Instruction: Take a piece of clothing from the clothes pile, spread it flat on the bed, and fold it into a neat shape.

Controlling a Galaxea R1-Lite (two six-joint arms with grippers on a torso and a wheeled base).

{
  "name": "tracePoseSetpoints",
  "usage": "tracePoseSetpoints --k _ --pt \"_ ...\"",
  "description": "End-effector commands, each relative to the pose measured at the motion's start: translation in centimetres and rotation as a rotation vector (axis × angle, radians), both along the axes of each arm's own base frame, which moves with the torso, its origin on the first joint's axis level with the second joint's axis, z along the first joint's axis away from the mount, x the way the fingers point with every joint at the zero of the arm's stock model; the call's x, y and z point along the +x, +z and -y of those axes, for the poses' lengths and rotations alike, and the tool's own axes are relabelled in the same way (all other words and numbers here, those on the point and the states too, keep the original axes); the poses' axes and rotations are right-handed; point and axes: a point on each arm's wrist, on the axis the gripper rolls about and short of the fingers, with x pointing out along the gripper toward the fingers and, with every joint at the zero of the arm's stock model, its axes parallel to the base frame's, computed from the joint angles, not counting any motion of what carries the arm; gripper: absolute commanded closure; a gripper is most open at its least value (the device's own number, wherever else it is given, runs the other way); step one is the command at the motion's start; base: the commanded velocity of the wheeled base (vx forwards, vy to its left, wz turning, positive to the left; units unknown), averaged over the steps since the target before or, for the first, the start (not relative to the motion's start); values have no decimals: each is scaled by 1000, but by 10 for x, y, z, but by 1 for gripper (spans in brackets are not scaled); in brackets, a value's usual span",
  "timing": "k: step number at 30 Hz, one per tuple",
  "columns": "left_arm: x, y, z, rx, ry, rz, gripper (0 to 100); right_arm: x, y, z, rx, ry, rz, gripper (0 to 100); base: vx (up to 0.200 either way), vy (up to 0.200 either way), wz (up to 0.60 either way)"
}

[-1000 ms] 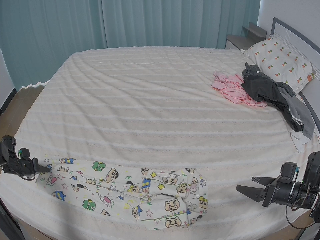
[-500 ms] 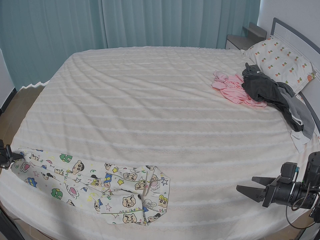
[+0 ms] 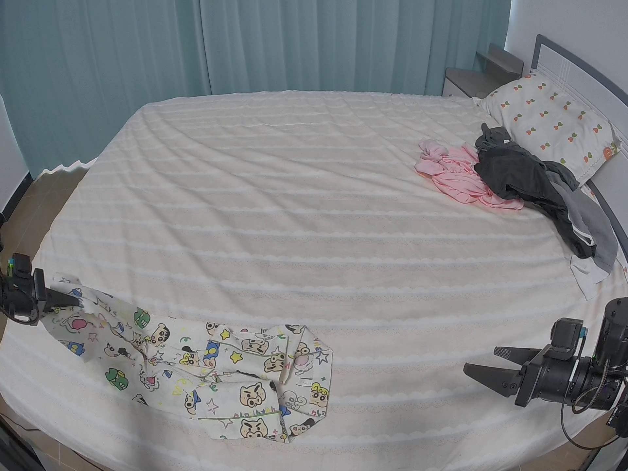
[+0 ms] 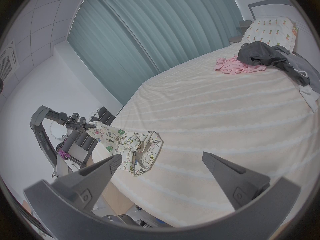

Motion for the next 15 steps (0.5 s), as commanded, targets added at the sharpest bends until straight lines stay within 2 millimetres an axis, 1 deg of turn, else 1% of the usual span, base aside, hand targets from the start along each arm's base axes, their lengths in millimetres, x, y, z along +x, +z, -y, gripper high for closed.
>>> tracePoseSetpoints --k 1,2,3,5,6,9,10,11,15 --pt "-6 23 83 -24 -223 15 100 0 -1 0 0 1 -4 0 0 0 0" --pt "-4 24 91 -39 -245 6 100 0 -1 0 0 1 -4 0 0 0 0" --pt "-3 24 94 -43 -251 1 100 0 -1 0 0 2 -4 0 0 0 0" --pt "5 26 119 -73 -316 -12 100 0 -1 0 0 -1 -4 0 0 0 0" --pt "8 26 127 -85 -333 -19 100 0 -1 0 0 1 -4 0 0 0 0" --pt "13 24 148 -87 -357 -34 100 0 -1 0 0 -1 -4 0 0 0 0" --pt "13 24 149 -85 -358 -35 100 0 -1 0 0 1 -4 0 0 0 0" --pt "16 18 164 -43 -353 -48 100 0 -1 0 0 2 -4 0 0 0 0" --pt "26 -5 197 47 -328 -46 100 0 -1 0 0 2 -4 0 0 0 0"
